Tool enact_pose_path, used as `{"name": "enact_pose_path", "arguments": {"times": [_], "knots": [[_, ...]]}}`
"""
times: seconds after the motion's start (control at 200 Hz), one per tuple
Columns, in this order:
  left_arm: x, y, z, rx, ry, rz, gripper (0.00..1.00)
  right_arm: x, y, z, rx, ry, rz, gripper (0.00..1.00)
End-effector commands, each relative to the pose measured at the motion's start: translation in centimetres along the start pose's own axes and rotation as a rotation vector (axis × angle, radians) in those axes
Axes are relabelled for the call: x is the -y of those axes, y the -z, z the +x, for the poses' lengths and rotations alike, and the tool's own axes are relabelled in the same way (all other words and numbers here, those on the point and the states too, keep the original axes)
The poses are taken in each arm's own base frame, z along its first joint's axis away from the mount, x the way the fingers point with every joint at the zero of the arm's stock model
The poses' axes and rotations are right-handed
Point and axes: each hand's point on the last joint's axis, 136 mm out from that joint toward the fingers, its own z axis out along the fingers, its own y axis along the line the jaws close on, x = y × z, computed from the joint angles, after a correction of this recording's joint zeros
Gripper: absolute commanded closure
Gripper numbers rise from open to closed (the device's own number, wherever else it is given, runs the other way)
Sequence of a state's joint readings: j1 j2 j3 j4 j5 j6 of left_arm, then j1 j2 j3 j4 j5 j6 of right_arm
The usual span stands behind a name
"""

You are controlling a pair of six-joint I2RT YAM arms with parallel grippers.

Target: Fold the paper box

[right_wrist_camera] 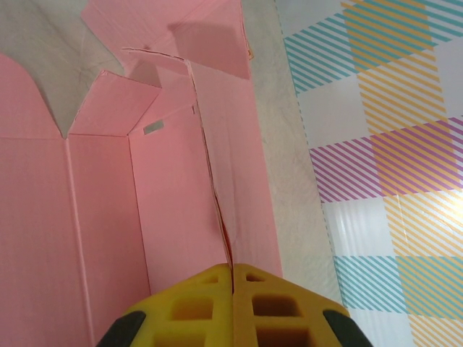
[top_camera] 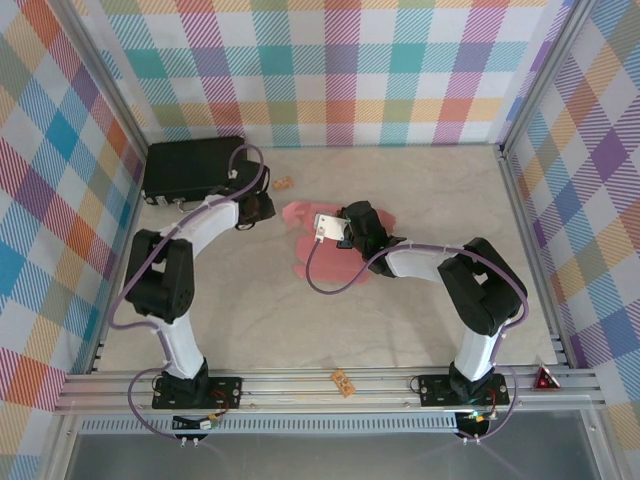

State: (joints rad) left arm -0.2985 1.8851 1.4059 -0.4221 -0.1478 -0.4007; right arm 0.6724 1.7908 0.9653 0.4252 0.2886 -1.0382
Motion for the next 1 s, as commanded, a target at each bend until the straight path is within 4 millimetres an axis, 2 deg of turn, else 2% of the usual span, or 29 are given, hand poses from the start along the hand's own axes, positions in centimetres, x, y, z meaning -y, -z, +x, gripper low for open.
{"name": "enact_pose_path", "arguments": {"times": [0.0,0.145,0.295,0.435,0.705,0.995], "knots": [[0.7,-0.9,-0.3,-0.044,-0.055,0.011,0.64,-0.9,-0.5,-0.1,-0.013,0.023,-0.033,1.00],[1.6,-2.5,-0.4,-0.081,-0.069,0.026,0.64,-0.9,-0.6,0.0,-0.016,0.023,-0.034,1.00],[3.6,-3.3,1.0,-0.158,-0.101,0.133,0.65,-0.9,-0.6,-0.1,-0.011,0.022,-0.037,1.00],[5.0,-3.1,2.1,-0.207,-0.138,0.226,0.65,-0.8,-0.9,-0.2,-0.014,0.022,-0.035,1.00],[6.4,-2.1,3.9,-0.251,-0.186,0.328,0.66,-0.6,-1.3,-0.3,-0.022,0.017,-0.032,1.00],[8.4,-1.3,4.9,-0.276,-0.235,0.442,0.68,-0.7,-1.5,-0.2,-0.029,0.016,-0.038,1.00]]}}
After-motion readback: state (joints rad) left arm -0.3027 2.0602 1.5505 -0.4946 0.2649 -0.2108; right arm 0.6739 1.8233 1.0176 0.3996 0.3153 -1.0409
